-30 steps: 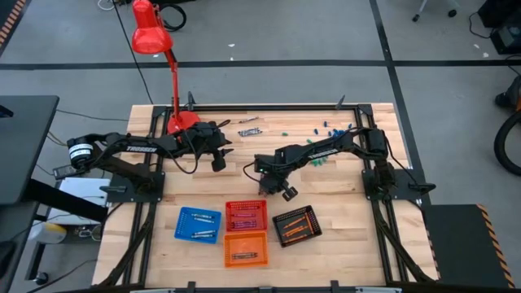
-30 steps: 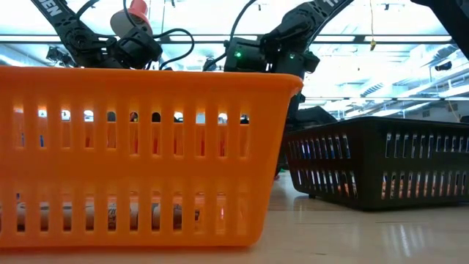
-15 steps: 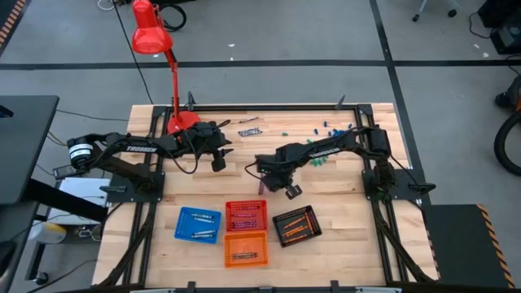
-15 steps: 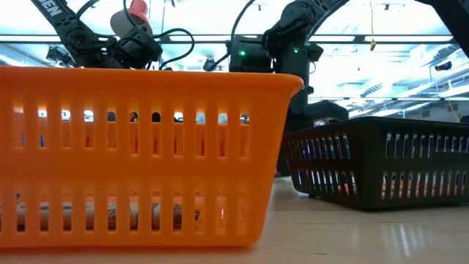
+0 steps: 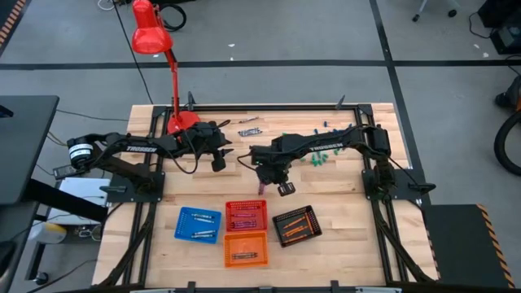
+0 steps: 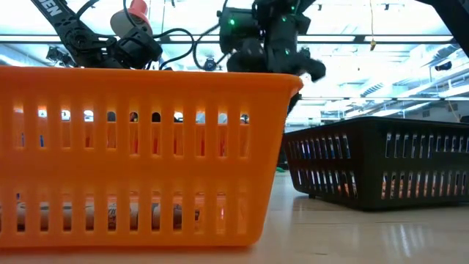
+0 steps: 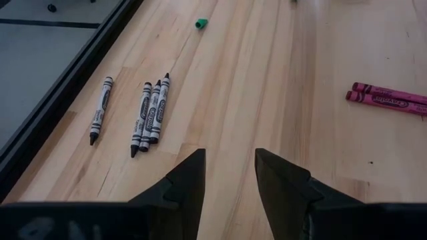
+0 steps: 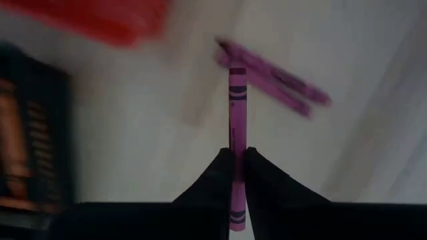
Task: Sort crayons
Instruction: Put the violet crayon into the red bin
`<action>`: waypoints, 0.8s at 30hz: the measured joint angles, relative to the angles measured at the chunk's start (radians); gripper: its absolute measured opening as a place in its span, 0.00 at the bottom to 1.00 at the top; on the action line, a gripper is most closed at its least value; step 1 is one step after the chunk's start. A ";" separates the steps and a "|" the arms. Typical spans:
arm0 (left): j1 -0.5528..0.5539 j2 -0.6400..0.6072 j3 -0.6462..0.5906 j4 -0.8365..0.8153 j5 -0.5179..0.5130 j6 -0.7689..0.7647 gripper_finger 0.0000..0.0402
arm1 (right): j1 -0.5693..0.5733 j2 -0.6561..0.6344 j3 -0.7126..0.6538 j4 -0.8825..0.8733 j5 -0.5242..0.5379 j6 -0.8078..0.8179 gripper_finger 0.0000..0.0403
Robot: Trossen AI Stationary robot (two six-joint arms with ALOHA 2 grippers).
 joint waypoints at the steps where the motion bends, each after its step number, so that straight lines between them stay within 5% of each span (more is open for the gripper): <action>1: 0.000 0.000 0.000 0.000 0.000 0.000 0.35 | 0.000 0.000 0.012 0.000 -0.033 0.006 0.08; 12: 0.000 0.000 0.000 0.001 0.000 0.000 0.35 | 0.003 0.004 0.051 0.204 -0.499 0.065 0.08; 24: 0.000 0.000 0.000 0.003 0.000 -0.001 0.35 | 0.032 0.006 -0.089 0.630 -0.418 0.266 0.08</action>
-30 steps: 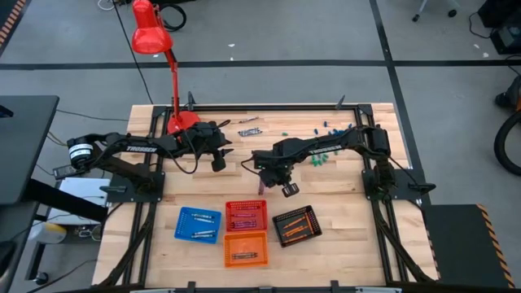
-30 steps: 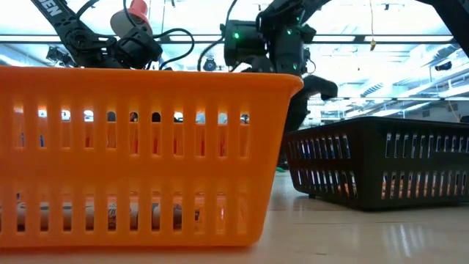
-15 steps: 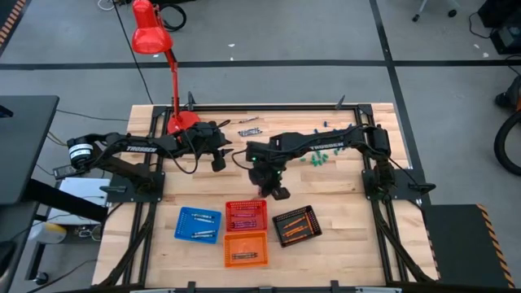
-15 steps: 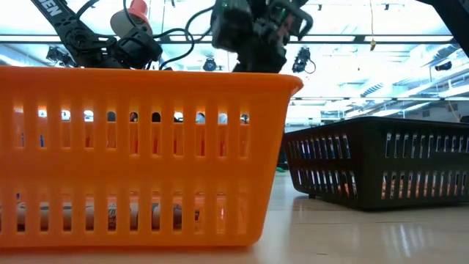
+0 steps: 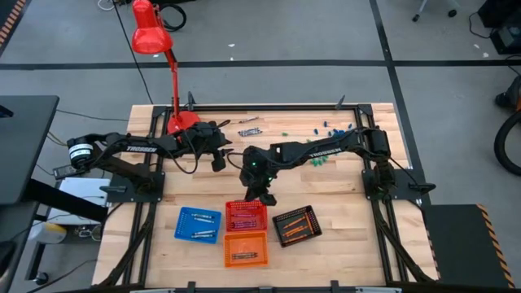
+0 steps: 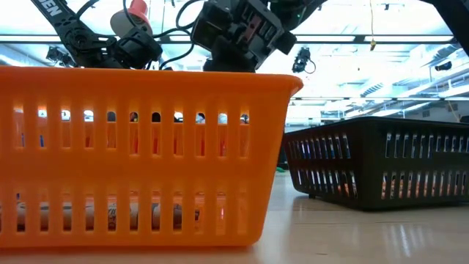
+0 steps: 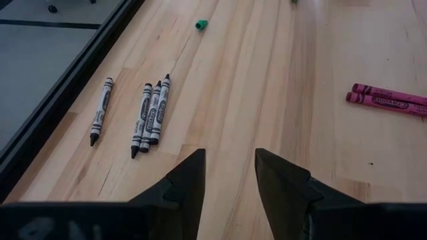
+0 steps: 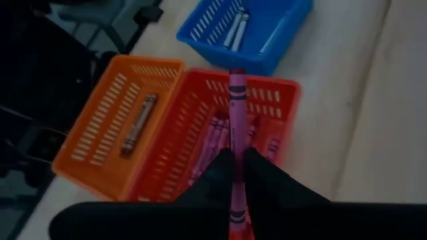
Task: Sort crayons
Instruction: Put the violet crayon into the red bin
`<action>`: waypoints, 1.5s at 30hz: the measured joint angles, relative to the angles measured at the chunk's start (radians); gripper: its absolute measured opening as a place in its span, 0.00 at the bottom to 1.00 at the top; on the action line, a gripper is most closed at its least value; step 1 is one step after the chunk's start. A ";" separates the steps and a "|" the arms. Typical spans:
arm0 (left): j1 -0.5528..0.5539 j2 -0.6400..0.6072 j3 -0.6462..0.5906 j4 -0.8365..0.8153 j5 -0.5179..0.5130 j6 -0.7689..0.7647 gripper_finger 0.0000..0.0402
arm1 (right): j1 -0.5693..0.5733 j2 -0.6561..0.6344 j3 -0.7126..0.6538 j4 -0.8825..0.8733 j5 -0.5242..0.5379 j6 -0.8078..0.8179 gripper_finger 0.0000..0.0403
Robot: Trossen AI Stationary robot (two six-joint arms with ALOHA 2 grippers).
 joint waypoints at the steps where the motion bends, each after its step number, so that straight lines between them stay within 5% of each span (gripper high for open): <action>1: 0.000 0.000 0.000 0.000 0.000 0.000 0.35 | 0.001 0.000 -0.005 0.013 -0.007 0.017 0.08; 22: 0.000 0.000 0.000 0.003 0.000 -0.005 0.35 | 0.013 0.000 -0.168 0.176 -0.019 0.123 0.09; 38: 0.000 0.000 0.000 0.003 0.000 -0.004 0.35 | -0.021 0.000 -0.138 0.150 -0.070 0.085 0.23; 45: 0.000 0.000 0.000 0.001 0.000 -0.002 0.35 | -0.080 -0.003 -0.088 -0.049 0.131 -0.097 0.23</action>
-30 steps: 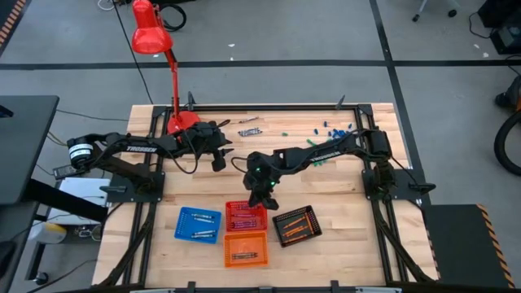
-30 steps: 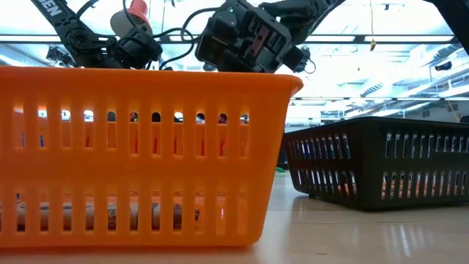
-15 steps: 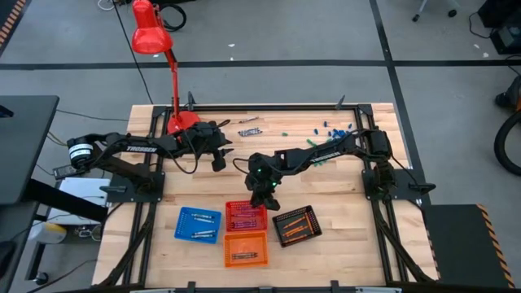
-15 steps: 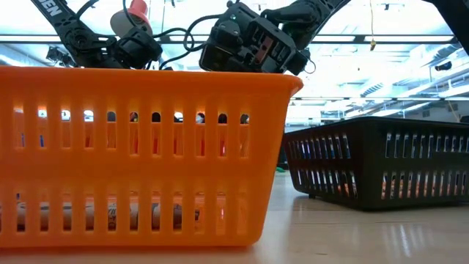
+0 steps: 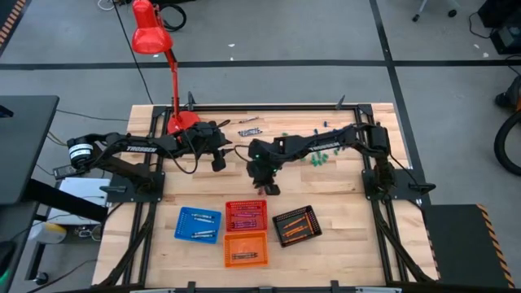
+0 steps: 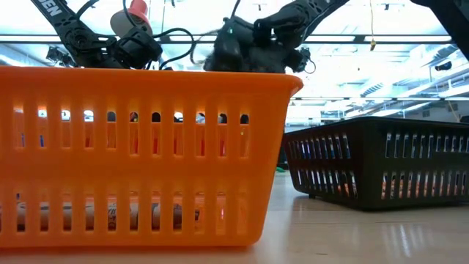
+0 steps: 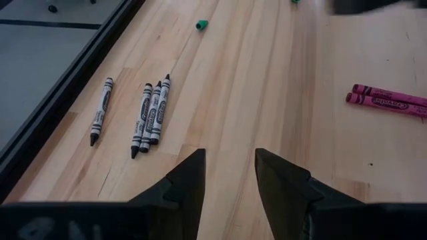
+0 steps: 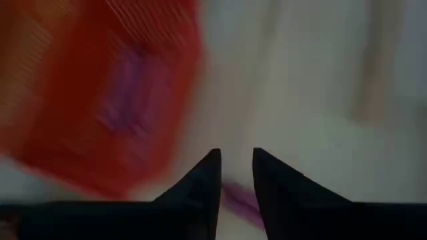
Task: Sort crayons
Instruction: Put the violet crayon into the red bin
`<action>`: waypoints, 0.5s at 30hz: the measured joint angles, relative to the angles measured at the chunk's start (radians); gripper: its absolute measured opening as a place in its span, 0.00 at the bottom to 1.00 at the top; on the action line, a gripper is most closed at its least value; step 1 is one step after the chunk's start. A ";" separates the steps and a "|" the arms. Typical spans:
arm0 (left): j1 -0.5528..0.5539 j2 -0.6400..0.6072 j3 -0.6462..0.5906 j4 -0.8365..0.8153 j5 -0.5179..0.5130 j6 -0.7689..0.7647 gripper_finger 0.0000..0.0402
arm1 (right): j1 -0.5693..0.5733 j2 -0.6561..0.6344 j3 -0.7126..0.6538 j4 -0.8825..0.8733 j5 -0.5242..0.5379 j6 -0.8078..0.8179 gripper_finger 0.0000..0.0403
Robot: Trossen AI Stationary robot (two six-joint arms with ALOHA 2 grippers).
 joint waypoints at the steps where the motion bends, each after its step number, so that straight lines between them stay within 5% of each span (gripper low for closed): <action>1: 0.000 0.000 0.000 -0.001 0.000 0.004 0.35 | -0.006 0.003 0.000 -0.034 0.047 -0.055 0.23; 8: 0.000 0.000 0.000 -0.002 0.000 0.004 0.35 | -0.015 0.005 -0.052 -0.090 0.138 -0.369 0.23; 15: 0.000 0.000 0.000 -0.002 0.000 0.003 0.35 | -0.014 0.005 -0.150 0.068 0.141 -0.488 0.23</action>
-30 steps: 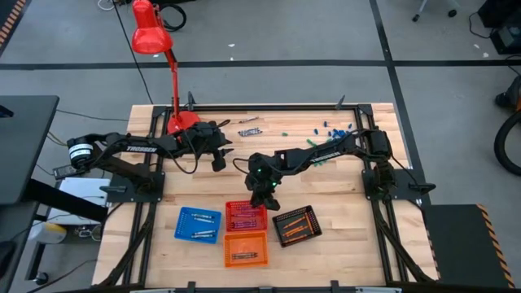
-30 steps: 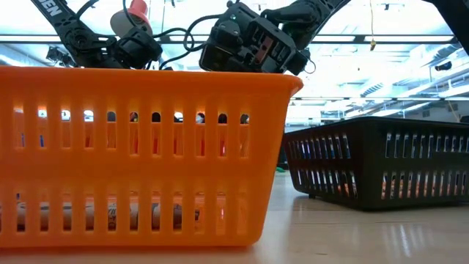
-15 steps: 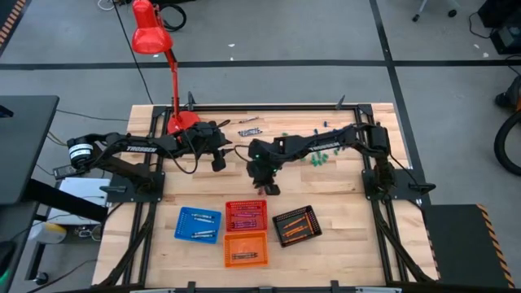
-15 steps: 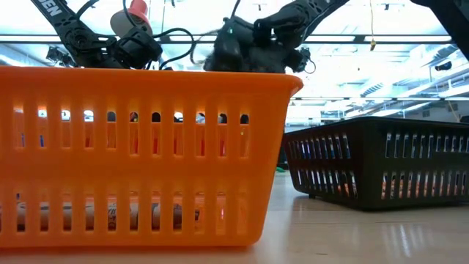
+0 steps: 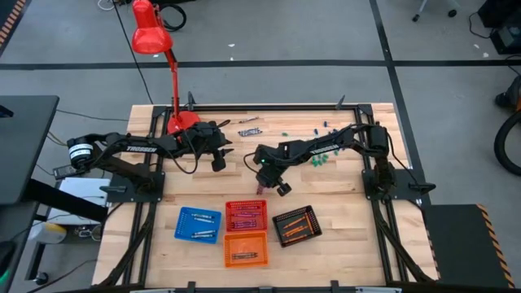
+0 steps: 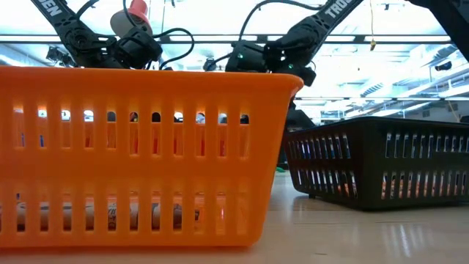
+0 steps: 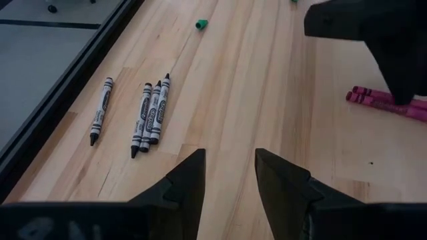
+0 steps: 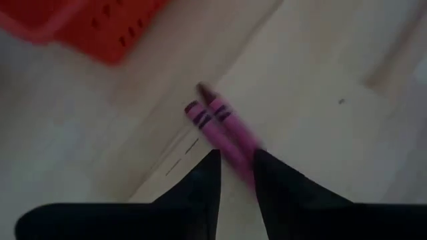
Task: Sort crayons
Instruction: Put the violet crayon into the red bin
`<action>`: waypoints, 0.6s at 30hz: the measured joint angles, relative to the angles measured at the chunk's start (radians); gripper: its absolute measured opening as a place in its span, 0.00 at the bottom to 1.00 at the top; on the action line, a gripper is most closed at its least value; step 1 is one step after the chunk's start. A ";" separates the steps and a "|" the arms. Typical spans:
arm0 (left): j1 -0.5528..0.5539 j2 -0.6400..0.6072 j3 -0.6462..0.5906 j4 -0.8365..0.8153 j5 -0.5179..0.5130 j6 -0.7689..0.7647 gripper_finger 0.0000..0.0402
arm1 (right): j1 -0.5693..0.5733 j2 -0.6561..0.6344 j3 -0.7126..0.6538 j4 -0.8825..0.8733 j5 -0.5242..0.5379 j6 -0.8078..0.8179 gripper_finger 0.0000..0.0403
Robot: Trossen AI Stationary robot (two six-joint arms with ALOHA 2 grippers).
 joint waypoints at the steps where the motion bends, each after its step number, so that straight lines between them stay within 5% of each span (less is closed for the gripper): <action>1: 0.000 0.000 0.000 0.000 0.000 0.000 0.35 | 0.001 0.000 -0.008 0.008 0.000 -0.001 0.23; 18: 0.000 0.000 0.000 0.000 0.000 0.000 0.35 | 0.006 0.000 -0.011 0.045 0.025 -0.016 0.23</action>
